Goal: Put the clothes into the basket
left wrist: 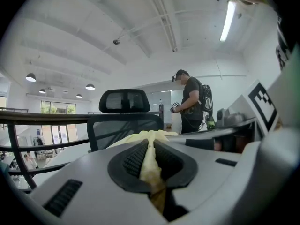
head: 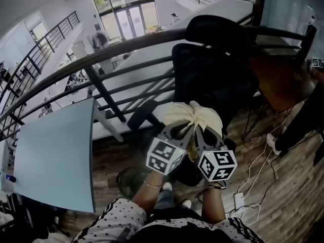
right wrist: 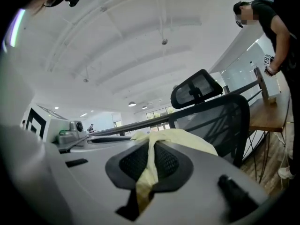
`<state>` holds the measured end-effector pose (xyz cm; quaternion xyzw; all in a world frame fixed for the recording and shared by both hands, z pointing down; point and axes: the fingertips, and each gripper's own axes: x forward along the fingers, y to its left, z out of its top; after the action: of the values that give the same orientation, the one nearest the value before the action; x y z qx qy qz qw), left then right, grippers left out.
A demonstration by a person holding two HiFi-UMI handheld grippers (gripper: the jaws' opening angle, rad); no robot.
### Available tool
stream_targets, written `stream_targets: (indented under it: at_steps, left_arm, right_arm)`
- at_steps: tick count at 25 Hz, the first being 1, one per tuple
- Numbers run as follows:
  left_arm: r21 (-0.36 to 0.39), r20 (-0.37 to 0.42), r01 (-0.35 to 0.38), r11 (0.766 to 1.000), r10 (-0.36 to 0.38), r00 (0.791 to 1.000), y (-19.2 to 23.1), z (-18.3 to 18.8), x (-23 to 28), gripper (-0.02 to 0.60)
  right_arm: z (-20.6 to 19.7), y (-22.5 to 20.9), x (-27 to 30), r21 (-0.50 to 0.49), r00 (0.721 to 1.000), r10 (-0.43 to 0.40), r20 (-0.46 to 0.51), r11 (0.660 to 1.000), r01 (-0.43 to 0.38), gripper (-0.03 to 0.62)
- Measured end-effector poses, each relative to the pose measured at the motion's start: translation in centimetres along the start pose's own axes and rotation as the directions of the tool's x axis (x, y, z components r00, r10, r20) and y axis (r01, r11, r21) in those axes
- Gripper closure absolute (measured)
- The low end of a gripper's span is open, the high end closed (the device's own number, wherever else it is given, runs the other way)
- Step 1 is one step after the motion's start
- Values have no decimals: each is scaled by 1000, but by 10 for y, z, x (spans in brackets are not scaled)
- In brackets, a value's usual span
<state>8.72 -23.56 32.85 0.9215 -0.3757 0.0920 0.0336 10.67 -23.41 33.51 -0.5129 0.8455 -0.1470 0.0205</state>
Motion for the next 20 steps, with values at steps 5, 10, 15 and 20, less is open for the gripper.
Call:
stream_targets:
  at_steps: [5,10,15,20]
  left_arm:
    - [24,31,-24,999,23,999,0,25,-14,541]
    - [49,63,-62,997,59,996,1,44,-31,541]
    - [80,79,-99,992,93,993,-9,57,-48,541]
    - [100,92,-128,987,119,989,-21,60,-61,541]
  right_arm:
    - [24,15,-5,-26,999,18,33,1000,-17,557]
    - [41,32,-10,-39,996,45,73,998,-42,556]
    - [51,46,-25,-31,992,78,99,997,-75,556]
    - [52,55,-40,-35,989,97,109,995,-93,556]
